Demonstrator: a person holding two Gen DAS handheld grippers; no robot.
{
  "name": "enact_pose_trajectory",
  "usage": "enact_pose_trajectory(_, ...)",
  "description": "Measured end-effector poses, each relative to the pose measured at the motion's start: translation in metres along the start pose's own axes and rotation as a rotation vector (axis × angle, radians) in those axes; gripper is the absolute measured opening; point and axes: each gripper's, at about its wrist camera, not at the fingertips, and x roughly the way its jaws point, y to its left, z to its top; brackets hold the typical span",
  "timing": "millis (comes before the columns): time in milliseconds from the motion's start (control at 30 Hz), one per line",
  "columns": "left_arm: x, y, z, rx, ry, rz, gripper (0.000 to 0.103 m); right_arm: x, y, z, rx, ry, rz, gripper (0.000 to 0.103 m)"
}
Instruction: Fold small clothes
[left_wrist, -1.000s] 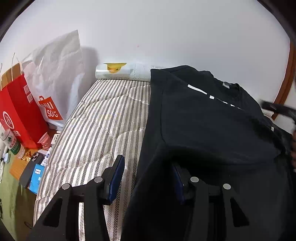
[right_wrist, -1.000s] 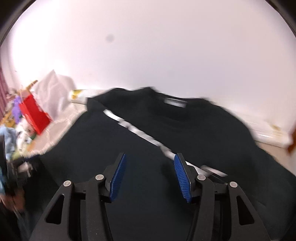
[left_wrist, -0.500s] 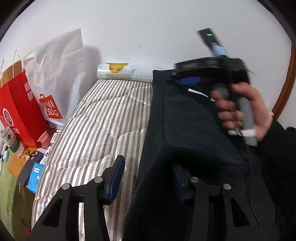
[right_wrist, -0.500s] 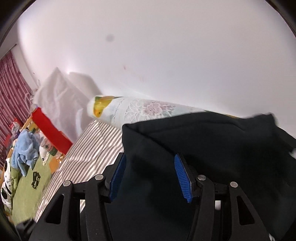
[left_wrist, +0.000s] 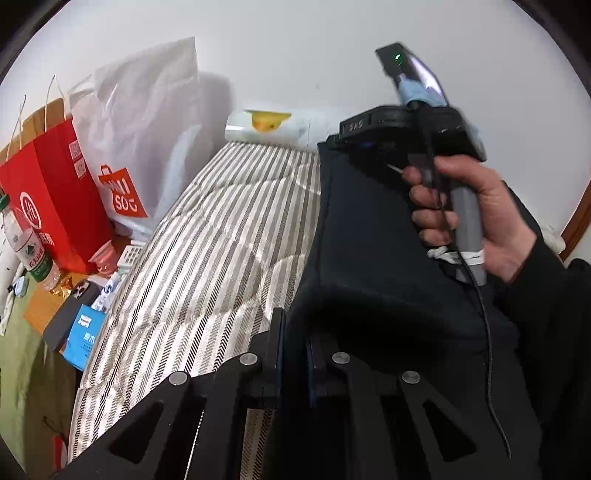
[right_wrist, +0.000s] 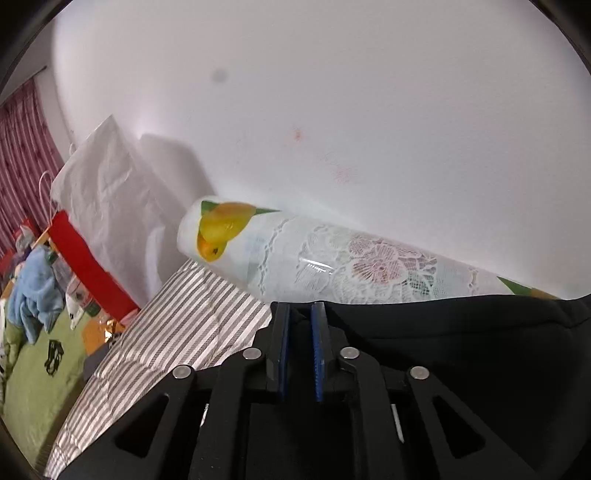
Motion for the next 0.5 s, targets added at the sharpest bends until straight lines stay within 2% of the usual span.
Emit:
enact_pose_trajectory(67,0.001,0.004,0.000,-0.026,0.013,-0.014,0.015,-0.013,-0.003,-0.003,0.005,0.009,-0.003,0.021)
enact_pose_trajectory(167,0.001,0.007,0.000,-0.040,0.015,-0.015,0.025,-0.050,-0.016,-0.012,0.028,-0.016,-0.011,0.031)
enact_pose_trajectory(267,-0.002,0.004,0.000,-0.028,0.008,-0.011,0.040,-0.108,-0.033,-0.023,0.058,-0.050,-0.045,0.038)
enact_pose_trajectory(333,-0.008,0.002,0.001,-0.021,-0.020,-0.021,0.057,-0.166,-0.052,-0.037,0.086,-0.075,-0.100,0.046)
enact_pose_trajectory(367,-0.012,0.000,0.001,-0.014,-0.042,-0.026,0.059,-0.184,-0.058,-0.042,0.095,-0.086,-0.119,0.048)
enact_pose_trajectory(433,-0.019,-0.004,0.001,0.002,-0.073,-0.029,0.062,-0.250,-0.080,-0.065,0.129,-0.124,-0.198,0.060)
enact_pose_trajectory(500,-0.022,-0.008,0.000,0.021,-0.089,-0.042,0.062,-0.311,-0.103,-0.094,0.165,-0.165,-0.276,0.063)
